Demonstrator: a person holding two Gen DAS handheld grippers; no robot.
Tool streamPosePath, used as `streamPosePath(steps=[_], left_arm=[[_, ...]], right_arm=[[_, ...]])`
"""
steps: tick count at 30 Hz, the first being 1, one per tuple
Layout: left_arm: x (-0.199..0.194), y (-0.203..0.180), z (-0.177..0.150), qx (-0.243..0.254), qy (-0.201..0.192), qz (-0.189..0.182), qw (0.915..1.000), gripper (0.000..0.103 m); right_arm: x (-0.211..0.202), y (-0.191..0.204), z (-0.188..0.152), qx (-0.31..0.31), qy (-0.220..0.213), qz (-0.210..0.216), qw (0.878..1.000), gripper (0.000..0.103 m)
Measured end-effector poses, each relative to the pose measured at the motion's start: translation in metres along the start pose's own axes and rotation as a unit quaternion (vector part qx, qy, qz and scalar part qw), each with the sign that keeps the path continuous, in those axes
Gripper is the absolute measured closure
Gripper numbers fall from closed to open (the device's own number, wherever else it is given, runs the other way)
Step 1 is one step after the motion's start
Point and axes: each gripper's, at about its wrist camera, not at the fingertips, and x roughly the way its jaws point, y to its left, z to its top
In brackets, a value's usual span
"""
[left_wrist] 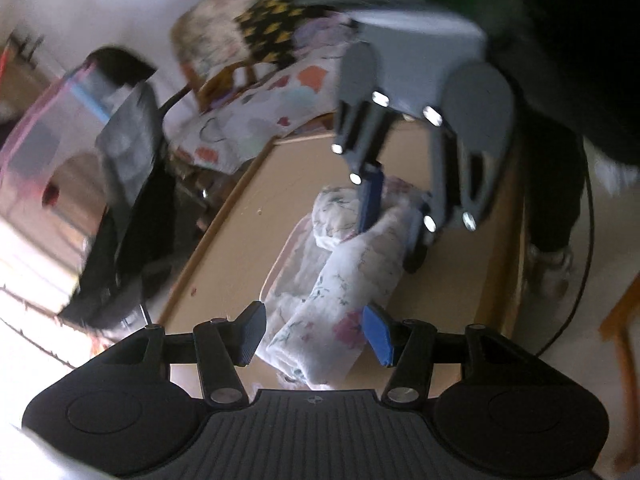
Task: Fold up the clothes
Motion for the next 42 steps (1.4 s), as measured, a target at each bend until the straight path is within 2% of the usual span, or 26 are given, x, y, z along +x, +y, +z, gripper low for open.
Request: streamPosePath(steps=[3,10,13,16,21,22,25,30,31,34,36,38,40,42], left_arm=[[0.008,-0.004,0.004,0.035,0.012,-0.008,0.9993,0.046],[0.02,-0.008,0.006,0.068,0.025,-0.027,0.997,0.046],[0.022,-0.005,0.006,0.057,0.026,-0.031,0.9975,0.046],[0.032,-0.004,0.006,0.044,0.047,-0.043,0.997,0.046],[0.039,-0.001,0.008,0.023,0.063,-0.051,0.9965,0.056],[0.041,0.002,0.007,0.011,0.064,-0.057,0.9962,0.061],[0.044,0.01,0.005,-0.021,0.068,-0.077,0.9945,0.066],[0.044,0.017,-0.001,-0.049,0.069,-0.096,0.9918,0.068],[0.043,0.018,-0.002,-0.056,0.068,-0.099,0.9911,0.068],[0.043,0.021,-0.007,-0.073,0.067,-0.107,0.9893,0.068],[0.043,0.02,-0.009,-0.078,0.068,-0.11,0.9885,0.068],[0.045,0.018,-0.009,-0.078,0.07,-0.111,0.9883,0.068],[0.047,0.021,-0.007,-0.081,0.073,-0.111,0.9879,0.068],[0.05,0.023,-0.005,-0.084,0.075,-0.11,0.9875,0.068]], right_arm=[[-0.001,-0.012,0.002,0.021,0.004,0.029,0.999,0.062],[0.001,-0.035,0.006,0.056,0.014,0.078,0.995,0.062],[0.001,-0.042,0.005,0.067,0.014,0.092,0.993,0.062],[0.001,-0.047,0.004,0.079,0.012,0.102,0.992,0.062],[0.0,-0.051,0.002,0.091,0.008,0.108,0.99,0.062],[-0.002,-0.05,0.002,0.09,0.005,0.105,0.99,0.062],[-0.007,-0.047,-0.001,0.09,-0.009,0.089,0.992,0.061],[-0.031,-0.041,-0.014,0.098,-0.051,0.035,0.993,0.058],[-0.037,-0.034,-0.017,0.083,-0.057,0.022,0.995,0.058],[-0.047,-0.003,-0.027,-0.025,-0.062,-0.041,0.997,0.058],[-0.045,0.016,-0.034,-0.109,-0.064,-0.087,0.988,0.058],[-0.037,0.031,-0.038,-0.179,-0.064,-0.122,0.974,0.058],[-0.027,0.039,-0.04,-0.22,-0.064,-0.138,0.964,0.058],[-0.016,0.038,-0.036,-0.212,-0.051,-0.132,0.967,0.059]])
